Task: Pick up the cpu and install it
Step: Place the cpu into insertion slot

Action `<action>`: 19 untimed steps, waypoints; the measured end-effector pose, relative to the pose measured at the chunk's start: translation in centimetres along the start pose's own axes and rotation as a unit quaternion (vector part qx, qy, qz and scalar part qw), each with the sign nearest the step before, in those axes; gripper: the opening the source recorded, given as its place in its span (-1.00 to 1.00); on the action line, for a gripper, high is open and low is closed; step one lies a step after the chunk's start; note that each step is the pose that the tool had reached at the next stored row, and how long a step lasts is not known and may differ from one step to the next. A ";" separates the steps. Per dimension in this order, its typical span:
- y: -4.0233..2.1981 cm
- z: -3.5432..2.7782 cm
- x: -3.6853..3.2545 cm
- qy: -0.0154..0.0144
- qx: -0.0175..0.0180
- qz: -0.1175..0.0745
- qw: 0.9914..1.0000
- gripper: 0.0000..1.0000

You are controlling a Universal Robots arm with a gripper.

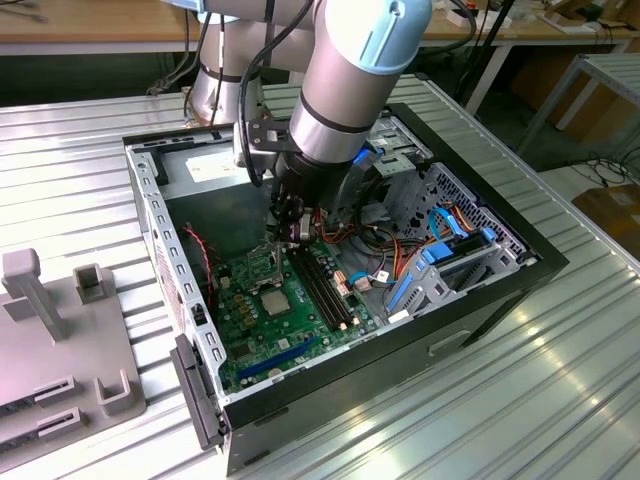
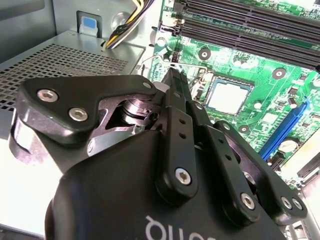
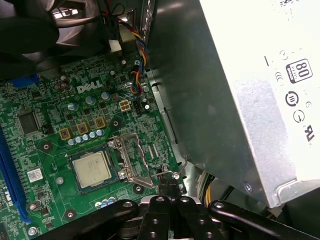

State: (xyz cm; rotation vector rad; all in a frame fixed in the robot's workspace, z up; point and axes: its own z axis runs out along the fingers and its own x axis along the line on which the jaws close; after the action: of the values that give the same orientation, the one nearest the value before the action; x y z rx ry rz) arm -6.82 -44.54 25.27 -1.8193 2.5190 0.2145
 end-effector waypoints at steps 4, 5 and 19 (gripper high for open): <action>-0.04 -0.01 0.11 0.000 0.000 0.000 1.000 -0.79; -0.04 -0.02 0.13 0.000 0.000 0.000 1.000 -0.79; -0.23 -0.10 0.70 0.000 0.000 0.000 1.000 -0.79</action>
State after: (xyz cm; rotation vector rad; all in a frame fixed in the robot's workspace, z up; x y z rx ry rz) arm -6.82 -45.28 25.27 -1.8193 2.5191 0.2144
